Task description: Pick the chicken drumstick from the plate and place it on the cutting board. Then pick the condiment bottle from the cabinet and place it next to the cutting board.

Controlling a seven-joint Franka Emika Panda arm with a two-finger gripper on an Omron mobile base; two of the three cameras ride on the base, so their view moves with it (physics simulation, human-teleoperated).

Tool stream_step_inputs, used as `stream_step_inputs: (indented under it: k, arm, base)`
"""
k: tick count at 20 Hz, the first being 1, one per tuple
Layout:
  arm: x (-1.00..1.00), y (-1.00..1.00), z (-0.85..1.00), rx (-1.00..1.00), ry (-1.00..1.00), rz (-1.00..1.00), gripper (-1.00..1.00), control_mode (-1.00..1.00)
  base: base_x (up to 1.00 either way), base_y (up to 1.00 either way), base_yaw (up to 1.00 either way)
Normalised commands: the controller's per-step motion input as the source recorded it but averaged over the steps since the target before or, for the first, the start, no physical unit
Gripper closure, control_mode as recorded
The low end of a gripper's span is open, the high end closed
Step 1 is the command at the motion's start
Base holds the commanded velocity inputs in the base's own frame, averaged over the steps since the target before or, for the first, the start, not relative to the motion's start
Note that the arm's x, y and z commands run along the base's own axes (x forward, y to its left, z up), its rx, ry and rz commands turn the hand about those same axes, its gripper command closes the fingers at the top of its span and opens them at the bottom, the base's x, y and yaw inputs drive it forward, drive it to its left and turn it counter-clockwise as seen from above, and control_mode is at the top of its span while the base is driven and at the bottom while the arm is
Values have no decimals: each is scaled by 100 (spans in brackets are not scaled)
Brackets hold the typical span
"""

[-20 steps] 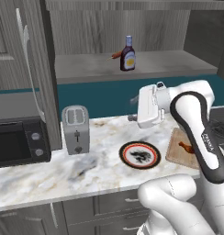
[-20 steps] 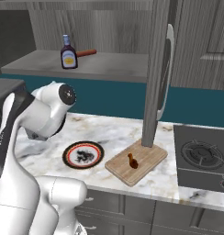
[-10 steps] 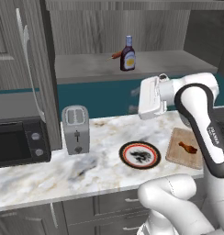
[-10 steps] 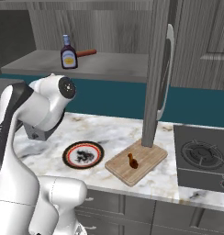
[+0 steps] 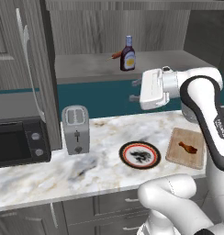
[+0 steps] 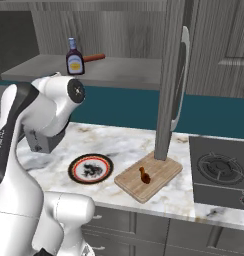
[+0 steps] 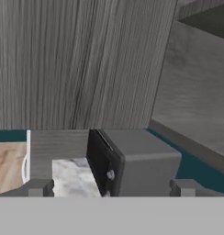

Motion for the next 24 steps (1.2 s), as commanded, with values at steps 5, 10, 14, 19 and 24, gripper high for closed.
stream_step_inputs:
  k: [5, 10, 14, 19, 24]
  arm:
    - [0, 0, 25, 7, 0, 0, -100, -100]
    - [5, 0, 3, 5, 0, 0, -100, -100]
    - [9, 0, 3, 3, 0, 0, -100, -100]
    - [1, 0, 19, 0, -4, 0, -100, -100]
    - [0, 0, 36, 2, -6, 0, -100, -100]
  base:
    - [0, 0, 0]
    - [0, 0, 0]
    - [0, 0, 0]
    - [0, 0, 0]
    - [0, 0, 0]
